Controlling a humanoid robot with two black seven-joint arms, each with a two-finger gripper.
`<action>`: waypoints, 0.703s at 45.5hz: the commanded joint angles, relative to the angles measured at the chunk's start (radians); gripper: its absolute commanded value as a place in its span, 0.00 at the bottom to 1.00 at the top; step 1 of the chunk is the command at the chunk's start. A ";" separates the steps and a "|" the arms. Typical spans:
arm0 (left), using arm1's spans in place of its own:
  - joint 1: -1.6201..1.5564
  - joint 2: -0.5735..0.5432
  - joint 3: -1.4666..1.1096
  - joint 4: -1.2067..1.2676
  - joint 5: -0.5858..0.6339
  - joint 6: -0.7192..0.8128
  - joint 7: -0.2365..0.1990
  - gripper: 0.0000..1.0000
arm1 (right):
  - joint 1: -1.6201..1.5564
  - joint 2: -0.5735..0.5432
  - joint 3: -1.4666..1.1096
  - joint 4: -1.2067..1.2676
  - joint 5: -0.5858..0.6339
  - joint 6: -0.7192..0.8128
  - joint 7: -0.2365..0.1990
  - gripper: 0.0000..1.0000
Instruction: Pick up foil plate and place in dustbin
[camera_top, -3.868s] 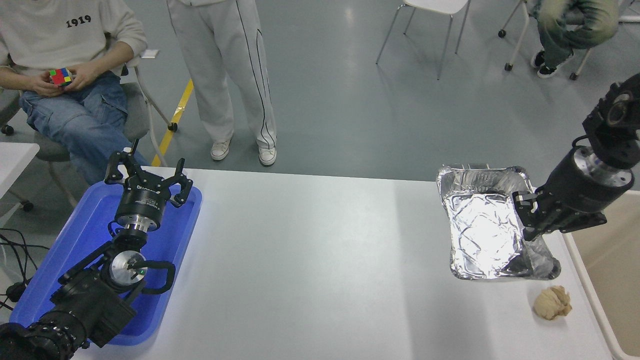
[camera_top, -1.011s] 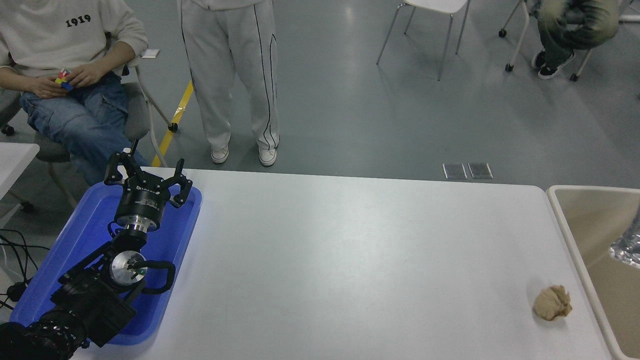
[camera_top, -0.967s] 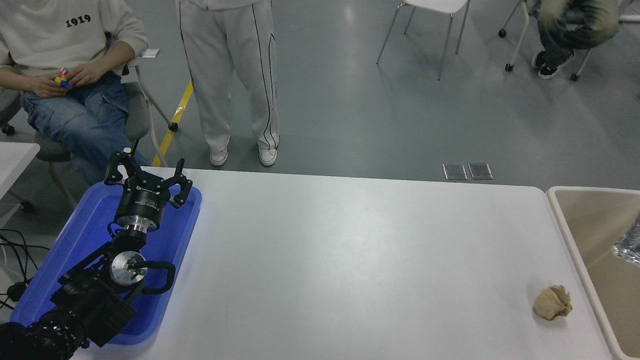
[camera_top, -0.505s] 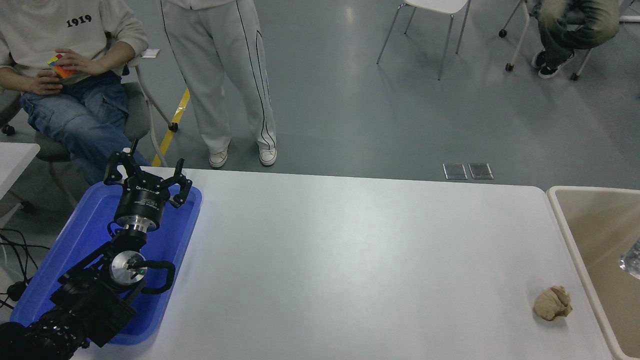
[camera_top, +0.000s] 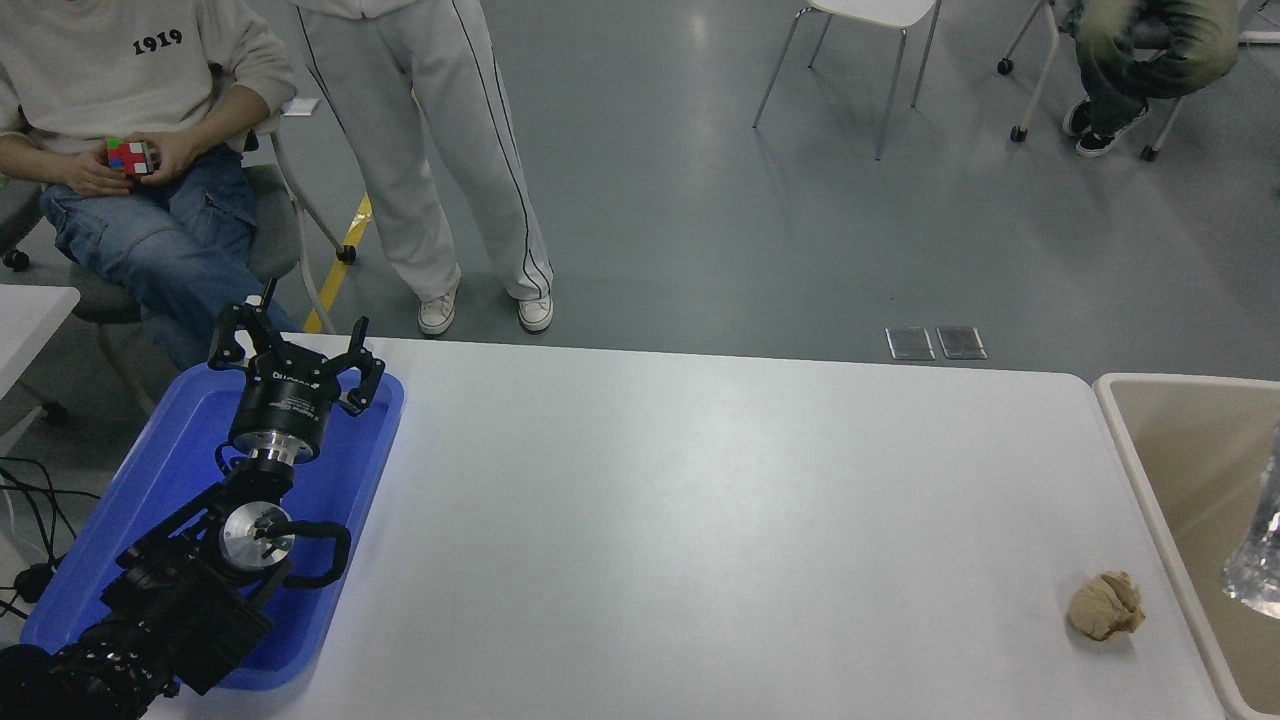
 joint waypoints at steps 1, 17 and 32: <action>0.000 0.000 0.000 0.000 0.000 0.000 0.000 1.00 | -0.013 0.027 0.006 -0.012 0.001 -0.109 0.000 0.98; 0.000 0.000 0.000 0.000 0.000 0.000 0.001 1.00 | 0.057 -0.029 0.007 0.134 -0.016 -0.098 0.000 0.99; 0.000 0.000 0.000 0.000 0.000 0.000 0.001 1.00 | 0.293 -0.219 -0.092 0.588 -0.049 -0.093 0.001 1.00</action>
